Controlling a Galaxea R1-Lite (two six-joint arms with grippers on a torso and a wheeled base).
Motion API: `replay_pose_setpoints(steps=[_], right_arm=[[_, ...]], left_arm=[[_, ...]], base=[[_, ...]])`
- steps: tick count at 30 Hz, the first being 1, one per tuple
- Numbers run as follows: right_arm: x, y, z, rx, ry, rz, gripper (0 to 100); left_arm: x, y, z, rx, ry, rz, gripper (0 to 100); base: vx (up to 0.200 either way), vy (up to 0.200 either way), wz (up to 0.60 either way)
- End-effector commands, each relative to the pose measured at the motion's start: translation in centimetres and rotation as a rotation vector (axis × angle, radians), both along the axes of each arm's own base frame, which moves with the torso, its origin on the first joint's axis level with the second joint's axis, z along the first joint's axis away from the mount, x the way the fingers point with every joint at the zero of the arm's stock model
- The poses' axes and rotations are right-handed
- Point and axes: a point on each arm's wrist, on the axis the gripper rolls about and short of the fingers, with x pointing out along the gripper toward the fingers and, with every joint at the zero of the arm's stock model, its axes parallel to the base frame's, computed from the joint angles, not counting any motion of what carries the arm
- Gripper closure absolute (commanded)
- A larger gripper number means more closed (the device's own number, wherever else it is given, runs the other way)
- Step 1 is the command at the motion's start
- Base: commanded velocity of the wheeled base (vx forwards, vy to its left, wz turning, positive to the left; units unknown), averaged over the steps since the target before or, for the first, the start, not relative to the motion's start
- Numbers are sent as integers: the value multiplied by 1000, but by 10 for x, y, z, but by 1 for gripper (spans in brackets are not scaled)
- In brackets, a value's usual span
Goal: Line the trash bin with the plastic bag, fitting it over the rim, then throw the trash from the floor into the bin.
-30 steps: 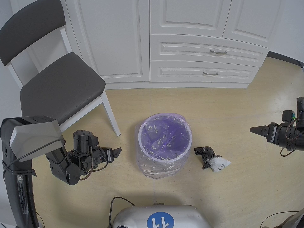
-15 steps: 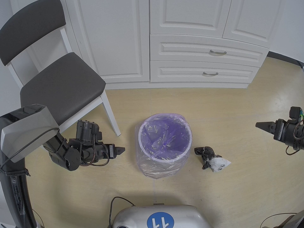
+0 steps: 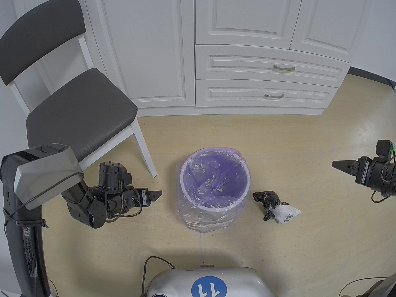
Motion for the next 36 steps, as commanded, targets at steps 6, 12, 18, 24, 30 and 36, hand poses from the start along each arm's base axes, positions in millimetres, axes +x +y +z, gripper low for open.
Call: replay_pose_setpoints(steps=[6,12,18,24,30,36], right_arm=[[12,7,-12,-8,54,30,0],[17,8,-19,-12,88,29,0],[24,11,-26,-38,119,4,0],[26,16,-34,-45,149,22,0],[27,17,-35,-46,153,25,0],[29,19,-39,-46,143,31,0]], left_arm=[[1,1,-30,14,49,2,0],[3,1,-35,16,53,5,0],[4,1,-38,19,56,3,0],[4,1,-42,23,63,3,0],[5,1,-47,27,70,5,0],[5,0,-50,33,75,2,0]], base=[[0,0,0],[0,0,0],[0,0,0],[0,0,0],[0,0,0],[0,0,0]])
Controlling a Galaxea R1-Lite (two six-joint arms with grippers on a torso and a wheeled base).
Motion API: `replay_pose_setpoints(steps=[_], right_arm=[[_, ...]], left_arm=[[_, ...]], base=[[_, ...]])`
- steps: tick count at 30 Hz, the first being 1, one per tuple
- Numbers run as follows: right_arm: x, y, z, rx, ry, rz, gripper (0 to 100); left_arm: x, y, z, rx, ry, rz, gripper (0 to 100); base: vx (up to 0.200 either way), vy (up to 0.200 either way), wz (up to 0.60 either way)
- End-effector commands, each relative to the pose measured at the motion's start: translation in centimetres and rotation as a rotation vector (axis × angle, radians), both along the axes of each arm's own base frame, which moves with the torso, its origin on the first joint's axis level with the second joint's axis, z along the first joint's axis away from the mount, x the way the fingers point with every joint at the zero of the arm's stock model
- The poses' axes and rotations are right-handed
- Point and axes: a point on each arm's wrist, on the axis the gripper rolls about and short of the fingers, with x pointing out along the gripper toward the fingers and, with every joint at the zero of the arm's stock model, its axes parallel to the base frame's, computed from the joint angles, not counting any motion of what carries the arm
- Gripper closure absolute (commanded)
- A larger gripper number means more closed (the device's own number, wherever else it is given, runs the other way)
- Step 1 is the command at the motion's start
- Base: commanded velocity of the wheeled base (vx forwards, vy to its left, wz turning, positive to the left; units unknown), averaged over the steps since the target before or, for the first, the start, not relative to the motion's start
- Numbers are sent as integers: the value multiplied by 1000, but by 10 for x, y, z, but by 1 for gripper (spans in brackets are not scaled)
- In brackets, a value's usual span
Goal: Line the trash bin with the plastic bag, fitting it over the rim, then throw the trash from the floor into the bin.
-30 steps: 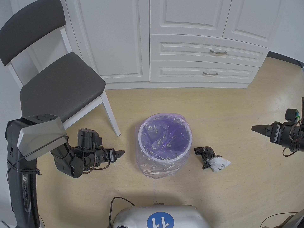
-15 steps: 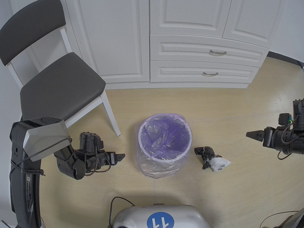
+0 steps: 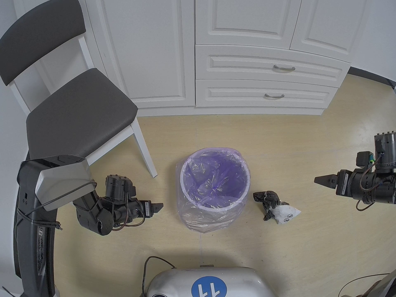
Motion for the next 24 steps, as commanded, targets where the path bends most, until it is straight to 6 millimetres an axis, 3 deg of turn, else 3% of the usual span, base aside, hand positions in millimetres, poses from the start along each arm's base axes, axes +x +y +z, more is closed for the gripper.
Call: replay_pose_setpoints(steps=[1,5,8,11,14,24], right_arm=[[2,2,-6,-4,7,5,0],[2,1,-7,-8,-6,-2,0],[2,1,-7,-14,-12,-12,0],[2,1,-7,-14,-12,-15,0],[3,1,-6,-10,-12,-11,0],[7,5,-15,-6,27,9,0]], left_arm=[[0,-1,-3,4,6,-1,0],[2,-1,-10,36,3,-16,0],[10,12,-17,115,-31,-60,0],[31,29,-29,143,-77,-109,0],[41,37,-28,97,-109,-158,0],[53,24,-27,45,-214,-449,0]], base=[[0,0,0],[0,0,0],[0,0,0],[0,0,0],[0,0,0],[0,0,0]])
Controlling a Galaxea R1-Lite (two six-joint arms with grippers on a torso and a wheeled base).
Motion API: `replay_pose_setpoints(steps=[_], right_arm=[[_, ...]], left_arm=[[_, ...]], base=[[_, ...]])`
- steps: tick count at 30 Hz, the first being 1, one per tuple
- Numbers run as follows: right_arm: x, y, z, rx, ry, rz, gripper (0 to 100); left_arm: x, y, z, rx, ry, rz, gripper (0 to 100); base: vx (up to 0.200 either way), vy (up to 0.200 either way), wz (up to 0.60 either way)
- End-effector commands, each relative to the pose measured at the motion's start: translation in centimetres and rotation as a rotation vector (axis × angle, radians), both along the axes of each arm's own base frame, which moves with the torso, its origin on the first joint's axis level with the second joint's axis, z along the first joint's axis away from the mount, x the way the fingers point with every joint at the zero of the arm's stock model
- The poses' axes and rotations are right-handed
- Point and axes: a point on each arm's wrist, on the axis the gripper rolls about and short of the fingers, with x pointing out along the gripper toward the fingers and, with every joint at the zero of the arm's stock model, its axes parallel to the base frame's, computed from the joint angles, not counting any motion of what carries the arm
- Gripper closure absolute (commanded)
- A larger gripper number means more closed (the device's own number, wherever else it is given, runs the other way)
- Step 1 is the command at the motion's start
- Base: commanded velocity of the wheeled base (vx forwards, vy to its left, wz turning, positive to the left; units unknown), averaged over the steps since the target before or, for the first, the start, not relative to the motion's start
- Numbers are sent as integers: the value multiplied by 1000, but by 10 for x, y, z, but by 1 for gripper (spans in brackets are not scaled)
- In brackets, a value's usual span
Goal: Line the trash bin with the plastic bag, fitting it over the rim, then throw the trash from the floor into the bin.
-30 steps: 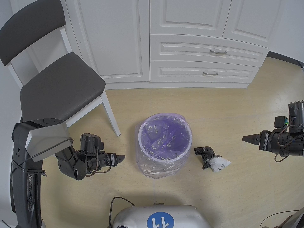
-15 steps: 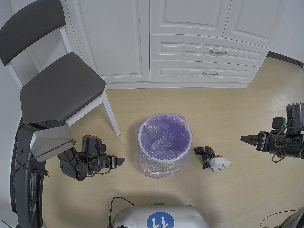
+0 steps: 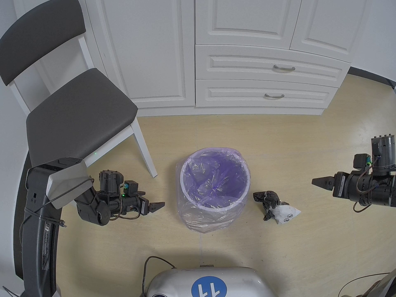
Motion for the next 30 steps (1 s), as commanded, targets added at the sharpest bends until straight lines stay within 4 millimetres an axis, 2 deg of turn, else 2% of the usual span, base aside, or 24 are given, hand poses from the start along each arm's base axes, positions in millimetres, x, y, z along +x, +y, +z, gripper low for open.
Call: replay_pose_setpoints(steps=[1,2,6,8,12,17,26,30], right_arm=[[4,3,-8,-1,34,10,0],[5,3,-9,-2,40,10,0],[5,5,-11,-4,48,18,0],[5,6,-11,-4,49,22,0],[6,6,-12,-4,56,24,0],[10,7,-19,-8,83,21,0],[20,9,-34,-19,143,23,0],[23,10,-40,-25,169,21,0]], left_arm=[[9,-9,-7,3,-37,-72,0],[13,-17,-7,-1,-51,-91,0],[25,-27,-7,-12,-97,-116,0],[39,-37,-10,-20,-141,-132,0],[52,-41,-13,-16,-126,-137,0],[69,-45,-27,-11,-137,-159,0],[73,-43,-23,-84,-158,-279,0],[75,-43,-28,-93,-161,-292,0]], base=[[0,0,0],[0,0,0],[0,0,0],[0,0,0],[0,0,0],[0,0,0],[0,0,0],[0,0,0]])
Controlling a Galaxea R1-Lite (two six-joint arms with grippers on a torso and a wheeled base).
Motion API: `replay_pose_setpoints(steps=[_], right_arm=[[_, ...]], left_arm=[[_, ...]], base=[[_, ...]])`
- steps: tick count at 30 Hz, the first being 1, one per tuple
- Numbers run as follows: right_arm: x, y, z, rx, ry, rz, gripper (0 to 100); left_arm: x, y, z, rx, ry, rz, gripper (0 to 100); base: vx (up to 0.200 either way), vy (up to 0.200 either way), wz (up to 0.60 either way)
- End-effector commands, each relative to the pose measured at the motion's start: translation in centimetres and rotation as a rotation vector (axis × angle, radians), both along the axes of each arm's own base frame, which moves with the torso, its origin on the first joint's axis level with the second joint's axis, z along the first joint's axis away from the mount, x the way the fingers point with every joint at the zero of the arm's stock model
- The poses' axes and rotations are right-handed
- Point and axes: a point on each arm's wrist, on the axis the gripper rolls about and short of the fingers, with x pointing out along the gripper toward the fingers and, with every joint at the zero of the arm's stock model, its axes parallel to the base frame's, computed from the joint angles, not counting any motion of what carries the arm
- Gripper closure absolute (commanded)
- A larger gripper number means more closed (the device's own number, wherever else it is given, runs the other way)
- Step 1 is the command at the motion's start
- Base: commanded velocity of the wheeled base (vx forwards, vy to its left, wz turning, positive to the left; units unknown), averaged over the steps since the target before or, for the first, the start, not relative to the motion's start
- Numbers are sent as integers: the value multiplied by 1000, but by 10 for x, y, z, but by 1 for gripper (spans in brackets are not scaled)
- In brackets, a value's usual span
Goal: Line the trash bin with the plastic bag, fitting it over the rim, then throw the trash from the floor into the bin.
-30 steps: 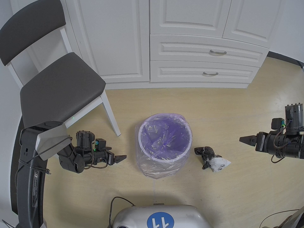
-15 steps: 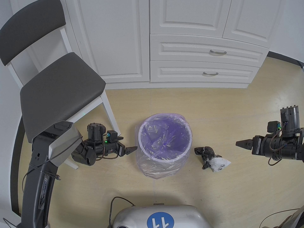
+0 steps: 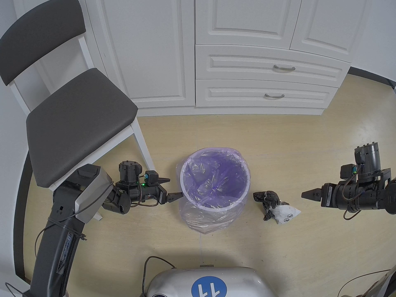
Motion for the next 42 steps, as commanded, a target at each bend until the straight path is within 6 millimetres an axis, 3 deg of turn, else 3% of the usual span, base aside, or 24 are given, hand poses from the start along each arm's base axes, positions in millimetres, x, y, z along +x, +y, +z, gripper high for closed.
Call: replay_pose_setpoints(steps=[1,6,7,27,28,33,38,42], right_arm=[[6,1,-10,-9,40,1,0],[6,1,-9,-6,38,1,0],[6,1,-10,-6,39,1,0],[8,3,-17,-13,66,4,0],[7,4,-15,-12,62,10,0],[8,5,-19,-14,75,13,0],[8,8,-31,-23,122,28,0],[9,9,-36,-29,144,29,0]], left_arm=[[2,0,-11,-3,3,-7,0],[5,4,-11,-43,4,-59,0],[5,4,-12,-49,6,-69,100],[19,13,-23,-83,-6,-51,100],[19,19,-23,-83,-22,-54,0],[13,32,-10,-60,-65,-59,0],[-14,27,-7,-7,-34,-100,0],[-15,20,-6,15,-67,-125,0]], base=[[0,0,0],[0,0,0],[0,0,0],[0,0,0],[0,0,0],[0,0,0],[0,0,0],[0,0,0]])
